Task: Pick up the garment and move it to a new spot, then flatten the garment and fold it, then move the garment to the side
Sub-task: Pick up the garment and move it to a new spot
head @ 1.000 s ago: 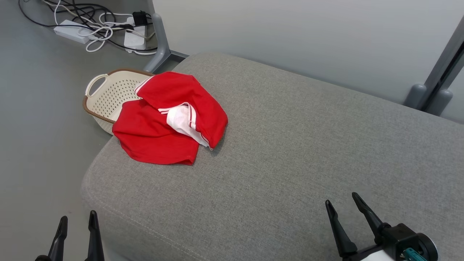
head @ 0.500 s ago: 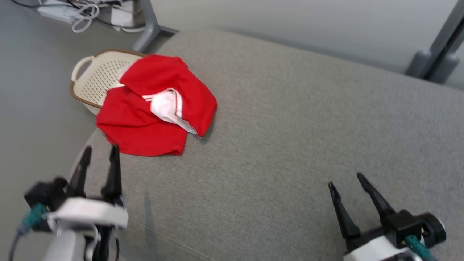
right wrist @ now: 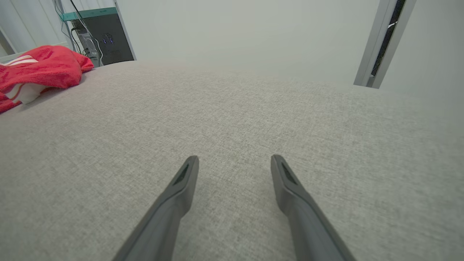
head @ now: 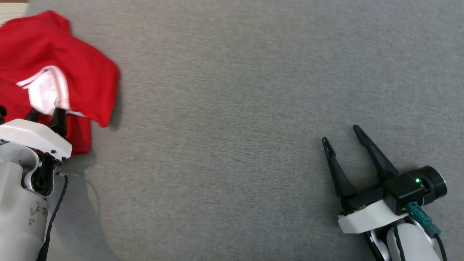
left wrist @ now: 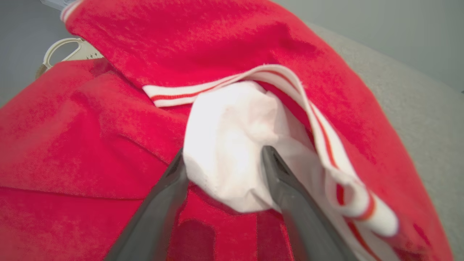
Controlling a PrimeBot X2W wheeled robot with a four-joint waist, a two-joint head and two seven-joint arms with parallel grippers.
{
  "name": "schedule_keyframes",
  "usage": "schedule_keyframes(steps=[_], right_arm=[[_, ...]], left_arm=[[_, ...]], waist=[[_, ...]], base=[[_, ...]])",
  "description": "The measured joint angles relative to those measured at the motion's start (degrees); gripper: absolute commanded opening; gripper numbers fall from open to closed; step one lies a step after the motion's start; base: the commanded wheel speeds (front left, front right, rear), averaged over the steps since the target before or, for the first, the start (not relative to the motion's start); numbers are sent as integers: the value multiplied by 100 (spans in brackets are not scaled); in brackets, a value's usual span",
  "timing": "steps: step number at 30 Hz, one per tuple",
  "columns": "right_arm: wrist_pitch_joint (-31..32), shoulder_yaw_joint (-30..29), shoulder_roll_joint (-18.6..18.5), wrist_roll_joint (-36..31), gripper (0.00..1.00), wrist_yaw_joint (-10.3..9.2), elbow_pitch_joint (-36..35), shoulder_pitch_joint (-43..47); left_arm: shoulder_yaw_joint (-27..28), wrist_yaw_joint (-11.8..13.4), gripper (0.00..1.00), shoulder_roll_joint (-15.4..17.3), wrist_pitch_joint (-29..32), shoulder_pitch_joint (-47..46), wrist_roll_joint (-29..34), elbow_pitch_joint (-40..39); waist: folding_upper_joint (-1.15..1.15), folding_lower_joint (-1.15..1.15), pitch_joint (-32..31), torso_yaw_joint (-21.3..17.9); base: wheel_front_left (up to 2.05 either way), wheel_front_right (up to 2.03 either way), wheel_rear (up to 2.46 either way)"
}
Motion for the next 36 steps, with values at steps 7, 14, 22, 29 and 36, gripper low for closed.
schedule_keyframes(steps=[7,14,22,29,36], right_arm=[[-18,12,19,20,100,1,-54,-54],[-12,-34,-7,151,100,0,83,43],[-4,-65,-15,457,100,-1,162,461],[-2,22,-13,730,100,-1,163,719],[4,32,-14,880,100,-1,107,839]], left_arm=[[-331,0,46,126,-204,-322,-96,684],[-784,7,0,134,-190,-210,-342,699],[-1406,2,0,163,-619,205,-891,-868],[-1976,4,0,40,-556,806,-990,-2783],[-2893,399,0,-320,164,1303,-730,-4747]], waist=[[0,0,251,-453],[0,0,-33,-479],[0,0,-693,-516],[0,0,-1220,-838],[0,0,-1480,-1551]], base=[[0,0,0],[0,0,0],[0,0,0],[0,0,0],[0,0,0]])
